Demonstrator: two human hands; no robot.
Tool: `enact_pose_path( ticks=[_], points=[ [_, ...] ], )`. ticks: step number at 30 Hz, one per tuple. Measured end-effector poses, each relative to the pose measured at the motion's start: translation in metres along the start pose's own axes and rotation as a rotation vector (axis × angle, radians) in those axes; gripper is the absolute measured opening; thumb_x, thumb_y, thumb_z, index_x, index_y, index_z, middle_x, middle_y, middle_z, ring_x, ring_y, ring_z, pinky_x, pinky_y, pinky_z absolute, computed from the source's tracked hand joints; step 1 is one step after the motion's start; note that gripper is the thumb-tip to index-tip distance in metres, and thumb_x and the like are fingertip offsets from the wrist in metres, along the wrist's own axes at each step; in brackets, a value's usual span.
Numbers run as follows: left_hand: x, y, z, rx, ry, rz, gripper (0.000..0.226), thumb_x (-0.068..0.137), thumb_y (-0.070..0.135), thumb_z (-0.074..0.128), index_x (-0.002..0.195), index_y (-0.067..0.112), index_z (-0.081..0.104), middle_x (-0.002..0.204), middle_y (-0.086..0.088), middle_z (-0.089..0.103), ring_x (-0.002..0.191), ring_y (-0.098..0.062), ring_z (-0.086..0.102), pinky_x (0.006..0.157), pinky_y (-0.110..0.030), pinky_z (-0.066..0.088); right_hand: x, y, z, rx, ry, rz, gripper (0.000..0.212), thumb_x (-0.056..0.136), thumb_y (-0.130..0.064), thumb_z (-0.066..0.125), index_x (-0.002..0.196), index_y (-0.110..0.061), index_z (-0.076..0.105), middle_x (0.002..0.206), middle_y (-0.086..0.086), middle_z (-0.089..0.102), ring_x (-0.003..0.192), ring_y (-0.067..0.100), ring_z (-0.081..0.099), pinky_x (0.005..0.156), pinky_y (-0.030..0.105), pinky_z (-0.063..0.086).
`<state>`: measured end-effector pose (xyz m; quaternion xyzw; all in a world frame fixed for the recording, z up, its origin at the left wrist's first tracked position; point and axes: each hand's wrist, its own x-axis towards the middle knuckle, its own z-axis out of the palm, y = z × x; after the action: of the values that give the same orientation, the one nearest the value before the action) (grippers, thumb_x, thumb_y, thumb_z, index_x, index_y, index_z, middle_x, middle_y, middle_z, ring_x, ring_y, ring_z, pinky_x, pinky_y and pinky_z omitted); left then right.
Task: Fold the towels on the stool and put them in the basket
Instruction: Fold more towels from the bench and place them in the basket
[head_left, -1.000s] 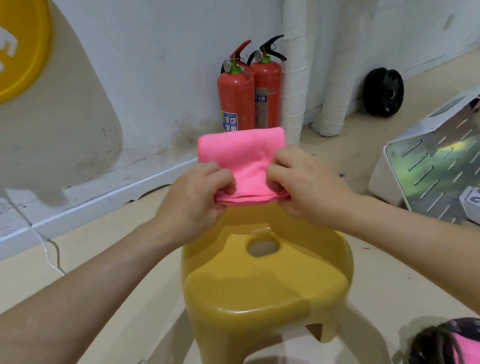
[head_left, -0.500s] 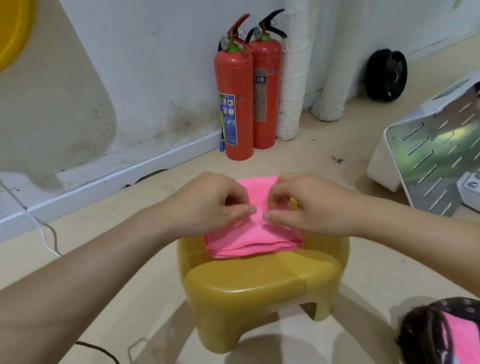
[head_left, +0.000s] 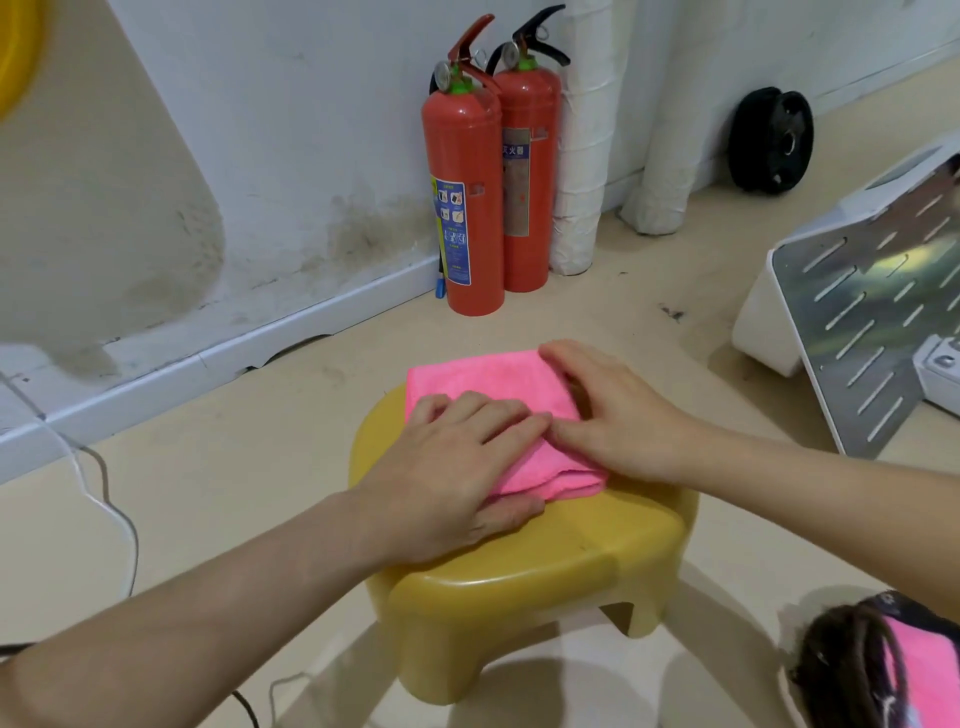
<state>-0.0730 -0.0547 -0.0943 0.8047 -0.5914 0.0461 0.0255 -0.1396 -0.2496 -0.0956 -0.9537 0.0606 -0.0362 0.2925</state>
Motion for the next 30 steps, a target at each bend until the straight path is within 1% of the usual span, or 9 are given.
enact_pose_path(
  ticks=[2,5,9,15,17,20,24,27,30],
  points=[
    [0.0,0.002,0.001,-0.03,0.108,0.068,0.052,0.091,0.056,0.042,0.127,0.022,0.055,0.105,-0.003,0.058,0.087,-0.023,0.054,0.072,-0.039,0.044,0.009,-0.003,-0.005,0.275,0.077,0.183,0.056,0.077,-0.012,0.067,0.13,-0.016,0.05,0.114,0.004,0.06,0.103,0.021,0.058,0.091,0.031,0.047],
    [0.002,0.006,-0.002,-0.142,0.108,0.146,0.04,0.095,0.041,0.042,0.117,0.015,0.064,0.087,-0.006,0.056,0.07,-0.023,0.054,0.056,-0.035,0.048,0.024,-0.004,-0.011,0.489,0.115,0.363,0.036,0.081,-0.007,0.064,0.115,-0.016,0.059,0.076,0.002,0.062,0.067,0.015,0.057,0.061,0.027,0.045],
    [0.003,0.008,-0.008,-0.129,0.077,0.157,0.039,0.094,0.03,0.037,0.114,0.014,0.066,0.084,-0.005,0.058,0.065,-0.024,0.055,0.048,-0.032,0.046,0.038,-0.012,-0.015,0.606,0.107,0.448,0.032,0.082,-0.018,0.073,0.112,-0.015,0.062,0.076,0.004,0.061,0.06,0.012,0.053,0.053,0.024,0.039],
    [0.003,0.009,-0.01,-0.052,0.078,0.181,0.034,0.092,0.025,0.038,0.1,0.013,0.068,0.082,-0.003,0.055,0.065,-0.022,0.05,0.05,-0.033,0.046,0.044,-0.011,-0.019,0.59,0.045,0.475,0.032,0.079,0.001,0.071,0.11,-0.009,0.066,0.068,0.004,0.057,0.051,0.01,0.049,0.038,0.015,0.036],
    [0.004,0.013,-0.01,-0.081,0.074,0.154,0.027,0.093,0.026,0.041,0.097,0.016,0.066,0.084,0.0,0.055,0.07,-0.02,0.051,0.057,-0.031,0.045,0.043,-0.009,-0.014,0.513,0.053,0.423,0.027,0.082,0.001,0.067,0.105,-0.013,0.068,0.067,0.003,0.058,0.05,0.01,0.05,0.042,0.018,0.04],
    [0.002,0.016,-0.011,-0.338,0.034,-0.044,0.023,0.098,0.044,0.04,0.095,0.025,0.054,0.088,0.007,0.054,0.081,-0.01,0.047,0.073,-0.026,0.038,0.044,-0.006,-0.008,0.371,0.074,0.316,0.026,0.084,0.0,0.063,0.101,-0.02,0.069,0.064,-0.002,0.056,0.051,0.011,0.052,0.051,0.026,0.048],
    [-0.005,0.011,-0.004,-0.204,-0.026,0.091,0.043,0.095,0.045,0.026,0.122,0.027,0.054,0.106,0.005,0.057,0.085,-0.015,0.055,0.066,-0.026,0.045,0.042,-0.007,-0.01,0.139,0.091,0.19,0.029,0.086,-0.005,0.058,0.108,-0.02,0.068,0.063,-0.017,0.05,0.054,-0.002,0.047,0.05,0.005,0.033],
    [-0.01,0.002,-0.002,-0.181,0.005,0.12,0.039,0.091,0.043,0.046,0.124,0.024,0.05,0.103,0.002,0.055,0.083,-0.016,0.056,0.06,-0.028,0.05,0.044,-0.013,-0.015,0.02,0.01,0.151,0.037,0.087,-0.014,0.058,0.124,-0.018,0.061,0.099,-0.008,0.065,0.078,0.003,0.053,0.069,0.011,0.037],
    [-0.011,-0.002,-0.005,-0.174,0.004,0.091,0.04,0.088,0.046,0.047,0.122,0.026,0.049,0.107,0.003,0.05,0.084,-0.016,0.054,0.067,-0.032,0.051,0.044,-0.013,-0.019,-0.073,-0.13,0.138,0.074,0.082,-0.045,0.068,0.144,-0.019,0.037,0.137,0.008,0.045,0.119,0.018,0.048,0.097,0.024,0.036]
  ],
)
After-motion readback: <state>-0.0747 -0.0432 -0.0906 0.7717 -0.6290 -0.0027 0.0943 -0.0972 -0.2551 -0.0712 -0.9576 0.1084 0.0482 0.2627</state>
